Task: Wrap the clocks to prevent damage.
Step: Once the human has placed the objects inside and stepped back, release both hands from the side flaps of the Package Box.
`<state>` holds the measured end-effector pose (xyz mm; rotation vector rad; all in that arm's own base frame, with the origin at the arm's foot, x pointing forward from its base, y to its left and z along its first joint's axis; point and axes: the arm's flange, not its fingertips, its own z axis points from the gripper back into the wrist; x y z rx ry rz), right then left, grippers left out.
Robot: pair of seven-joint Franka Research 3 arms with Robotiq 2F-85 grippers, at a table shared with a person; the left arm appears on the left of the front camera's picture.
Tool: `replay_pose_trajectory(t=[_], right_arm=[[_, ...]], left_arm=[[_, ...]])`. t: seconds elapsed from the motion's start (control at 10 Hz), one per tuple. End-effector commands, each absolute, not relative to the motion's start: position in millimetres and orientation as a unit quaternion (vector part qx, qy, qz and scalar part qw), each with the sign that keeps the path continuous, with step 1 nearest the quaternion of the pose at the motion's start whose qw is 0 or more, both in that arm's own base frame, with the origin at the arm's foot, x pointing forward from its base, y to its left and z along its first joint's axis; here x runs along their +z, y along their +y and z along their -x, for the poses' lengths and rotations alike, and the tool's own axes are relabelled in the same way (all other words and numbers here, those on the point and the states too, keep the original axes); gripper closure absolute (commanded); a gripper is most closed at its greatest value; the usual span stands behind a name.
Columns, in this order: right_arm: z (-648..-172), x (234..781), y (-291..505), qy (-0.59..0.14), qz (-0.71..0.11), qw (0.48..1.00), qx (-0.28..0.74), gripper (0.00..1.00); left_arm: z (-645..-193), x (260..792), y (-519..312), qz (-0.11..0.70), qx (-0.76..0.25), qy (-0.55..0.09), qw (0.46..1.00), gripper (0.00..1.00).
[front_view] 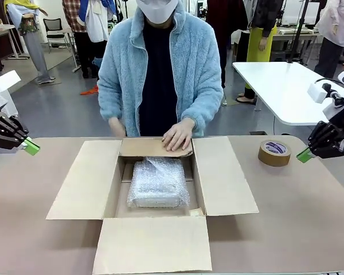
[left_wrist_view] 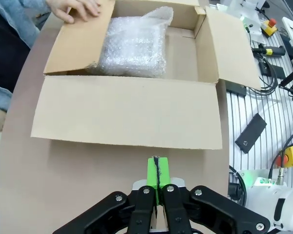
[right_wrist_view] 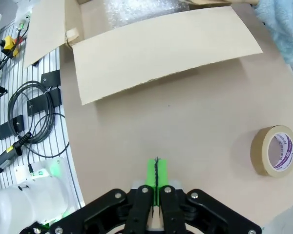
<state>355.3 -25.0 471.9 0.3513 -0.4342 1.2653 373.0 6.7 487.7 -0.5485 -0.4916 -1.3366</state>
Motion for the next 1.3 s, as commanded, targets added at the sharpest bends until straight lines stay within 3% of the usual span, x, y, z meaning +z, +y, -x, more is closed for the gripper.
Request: replay_pose_trajectory(t=[0.0,1.2], right_arm=[[-355.4,474.3,-26.4,-0.182,-0.170,0.771,0.586,0.99],[-353.6,472.3,-25.3,-0.192,-0.170,0.770,0.585,0.99]], left_arm=[[-373.2,490.0,11.5,0.244,-0.593,-0.213,0.737,1.00],[-372.9,487.6,12.3,0.247,-0.598,-0.223,0.729,1.00]])
